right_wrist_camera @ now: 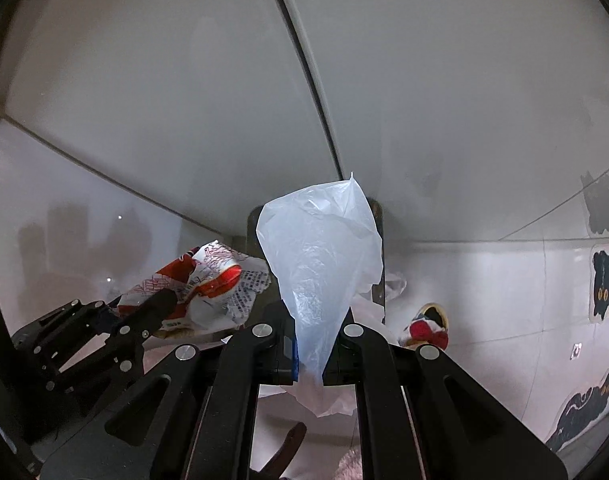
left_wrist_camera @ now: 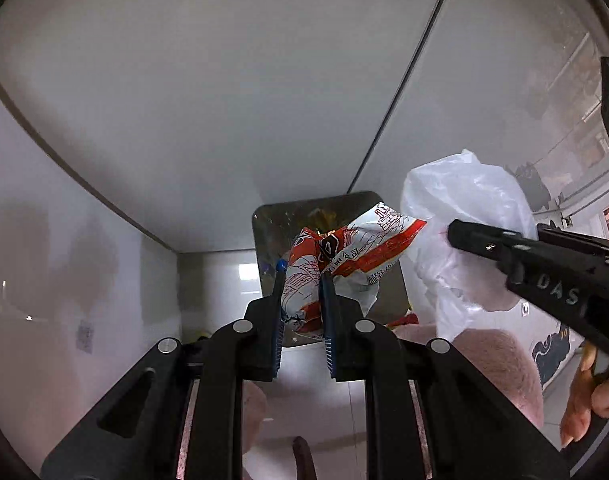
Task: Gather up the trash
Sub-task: 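Carry the wrapper and white bag down over the floor bin with both tools, then open both tools to drop the wrapper and bag into the bin, then raise both tools back toward the counter trash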
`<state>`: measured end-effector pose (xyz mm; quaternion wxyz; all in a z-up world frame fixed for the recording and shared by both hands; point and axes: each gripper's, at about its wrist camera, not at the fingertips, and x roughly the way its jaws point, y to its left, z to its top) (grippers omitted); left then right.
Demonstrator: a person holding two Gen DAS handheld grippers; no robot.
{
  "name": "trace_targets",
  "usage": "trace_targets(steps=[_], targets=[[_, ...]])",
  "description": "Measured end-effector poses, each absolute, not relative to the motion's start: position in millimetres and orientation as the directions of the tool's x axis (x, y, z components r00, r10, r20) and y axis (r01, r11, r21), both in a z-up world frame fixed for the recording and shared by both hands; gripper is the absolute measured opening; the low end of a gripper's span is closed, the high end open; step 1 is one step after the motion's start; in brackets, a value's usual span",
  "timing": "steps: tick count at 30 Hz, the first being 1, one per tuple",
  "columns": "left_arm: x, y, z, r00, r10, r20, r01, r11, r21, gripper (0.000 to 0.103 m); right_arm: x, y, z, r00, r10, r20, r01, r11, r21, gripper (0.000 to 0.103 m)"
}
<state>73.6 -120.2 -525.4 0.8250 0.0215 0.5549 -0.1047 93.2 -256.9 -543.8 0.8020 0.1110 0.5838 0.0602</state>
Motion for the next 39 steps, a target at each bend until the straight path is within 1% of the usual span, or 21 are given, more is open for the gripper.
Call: trace_targets(steps=[10, 12, 18, 20, 22, 23, 24, 25, 26, 27, 30, 31, 32, 33, 34, 35, 37, 38, 39], targets=[[98, -127, -564, 0.294, -0.157, -0.943, 0.202, 0.974, -0.099, 0.015, 126, -249, -592, 0.233, 0.257, -0.938, 0.075, 0.957, 0.281, 0.008], [101, -127, -570, 0.283, -0.159, -0.946, 0.204, 0.974, -0.102, 0.015, 127, -249, -597, 0.223, 0.262, -0.939, 0.078, 0.955, 0.286, 0.010], [106, -127, -580, 0.259, -0.167, -0.951, 0.203, 0.972, -0.115, 0.017, 137, -242, -601, 0.216, 0.257, -0.942, 0.068, 0.959, 0.277, 0.011], [108, -130, -581, 0.259, -0.162, -0.952, 0.207, 0.972, -0.109, 0.020, 137, -241, -595, 0.213, 0.259, -0.942, 0.071, 0.957, 0.280, 0.011], [106, -130, -580, 0.263, -0.159, -0.952, 0.209, 0.972, -0.105, 0.030, 140, -242, -596, 0.210, 0.263, -0.942, 0.079, 0.955, 0.285, 0.012], [105, -131, -578, 0.267, -0.155, -0.951, 0.208, 0.973, -0.100, 0.034, 141, -242, -596, 0.209, 0.264, -0.942, 0.082, 0.955, 0.286, 0.019], [104, -131, -577, 0.270, -0.152, -0.951, 0.206, 0.974, -0.097, 0.040, 140, -243, -596, 0.210, 0.269, -0.940, 0.083, 0.953, 0.291, 0.026], [104, -130, -576, 0.272, -0.150, -0.950, 0.205, 0.974, -0.095, 0.045, 139, -245, -594, 0.213, 0.271, -0.939, 0.083, 0.952, 0.294, 0.042], [104, -130, -574, 0.278, -0.146, -0.949, 0.204, 0.975, -0.090, 0.048, 139, -247, -590, 0.219, 0.274, -0.937, 0.083, 0.951, 0.297, 0.046], [104, -129, -572, 0.283, -0.141, -0.949, 0.201, 0.976, -0.085, 0.051, 138, -248, -588, 0.223, 0.273, -0.936, 0.081, 0.951, 0.297, 0.046], [101, -125, -566, 0.297, -0.129, -0.946, 0.193, 0.978, -0.073, 0.057, 137, -249, -577, 0.238, 0.277, -0.931, 0.082, 0.949, 0.303, 0.047], [99, -123, -563, 0.301, -0.127, -0.945, 0.189, 0.979, -0.072, 0.061, 136, -249, -573, 0.243, 0.278, -0.930, 0.081, 0.949, 0.305, 0.053], [99, -121, -560, 0.306, -0.126, -0.944, 0.186, 0.980, -0.071, 0.063, 135, -250, -569, 0.251, 0.275, -0.928, 0.078, 0.950, 0.303, 0.061], [97, -120, -557, 0.313, -0.125, -0.942, 0.184, 0.981, -0.070, 0.068, 134, -250, -565, 0.259, 0.272, -0.927, 0.074, 0.951, 0.300, 0.065], [94, -117, -551, 0.324, -0.123, -0.938, 0.179, 0.982, -0.067, 0.072, 132, -250, -558, 0.272, 0.261, -0.926, 0.066, 0.955, 0.289, 0.074], [93, -116, -547, 0.331, -0.123, -0.936, 0.175, 0.982, -0.067, 0.074, 131, -250, -553, 0.282, 0.253, -0.926, 0.061, 0.958, 0.280, 0.080], [91, -113, -538, 0.349, -0.123, -0.929, 0.168, 0.984, -0.067, 0.081, 125, -249, -539, 0.311, 0.234, -0.921, 0.050, 0.964, 0.262, 0.085], [88, -111, -531, 0.363, -0.123, -0.923, 0.165, 0.984, -0.066, 0.083, 123, -250, -530, 0.324, 0.227, -0.919, 0.048, 0.966, 0.256, 0.088], [86, -111, -525, 0.374, -0.125, -0.919, 0.165, 0.984, -0.067, 0.085, 119, -251, -519, 0.342, 0.216, -0.914, 0.047, 0.968, 0.246, 0.088]])
